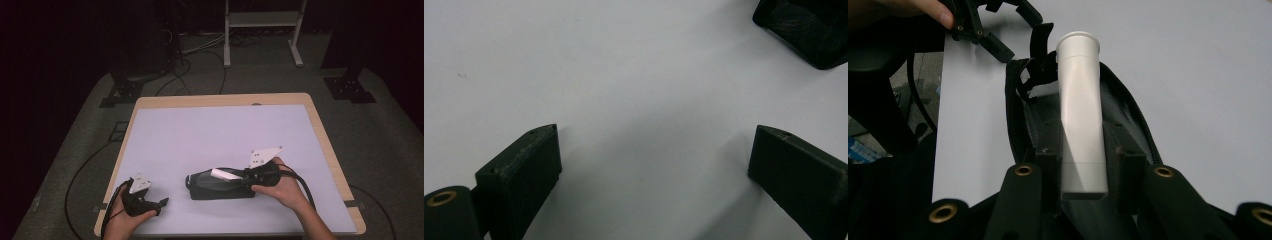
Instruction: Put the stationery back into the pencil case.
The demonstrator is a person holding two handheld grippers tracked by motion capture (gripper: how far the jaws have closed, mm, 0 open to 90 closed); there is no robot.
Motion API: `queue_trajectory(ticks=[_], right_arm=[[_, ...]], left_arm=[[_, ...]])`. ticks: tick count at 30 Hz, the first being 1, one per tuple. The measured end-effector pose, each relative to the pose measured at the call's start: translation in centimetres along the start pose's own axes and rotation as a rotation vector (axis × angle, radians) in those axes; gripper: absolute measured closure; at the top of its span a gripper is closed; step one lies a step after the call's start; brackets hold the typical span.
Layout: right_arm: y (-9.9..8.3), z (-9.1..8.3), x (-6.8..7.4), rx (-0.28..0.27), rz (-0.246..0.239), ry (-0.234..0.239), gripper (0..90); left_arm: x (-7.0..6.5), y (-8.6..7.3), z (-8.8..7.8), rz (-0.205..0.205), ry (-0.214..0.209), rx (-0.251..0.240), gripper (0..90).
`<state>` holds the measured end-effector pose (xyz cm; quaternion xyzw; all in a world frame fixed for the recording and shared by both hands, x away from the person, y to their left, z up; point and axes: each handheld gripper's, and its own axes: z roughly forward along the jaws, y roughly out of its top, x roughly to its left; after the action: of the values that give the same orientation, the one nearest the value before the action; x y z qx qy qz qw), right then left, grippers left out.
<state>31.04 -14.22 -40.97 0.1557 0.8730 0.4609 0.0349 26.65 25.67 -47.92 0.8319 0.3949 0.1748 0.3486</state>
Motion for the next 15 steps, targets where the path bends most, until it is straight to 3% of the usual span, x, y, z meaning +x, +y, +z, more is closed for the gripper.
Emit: queue_trajectory(ticks=[7, 15], right_arm=[[0.1, 0.8, 0.0, -0.009, -0.01, 0.006, 68.3], [-0.1, -0.6, 0.0, -0.046, 0.001, -0.033, 60.3]], left_arm=[[0.0, 0.0, 0.0, 0.001, 0.0, 0.001, 5.9], [0.0, 0.0, 0.0, 0.001, 0.001, -0.001, 5.9]])
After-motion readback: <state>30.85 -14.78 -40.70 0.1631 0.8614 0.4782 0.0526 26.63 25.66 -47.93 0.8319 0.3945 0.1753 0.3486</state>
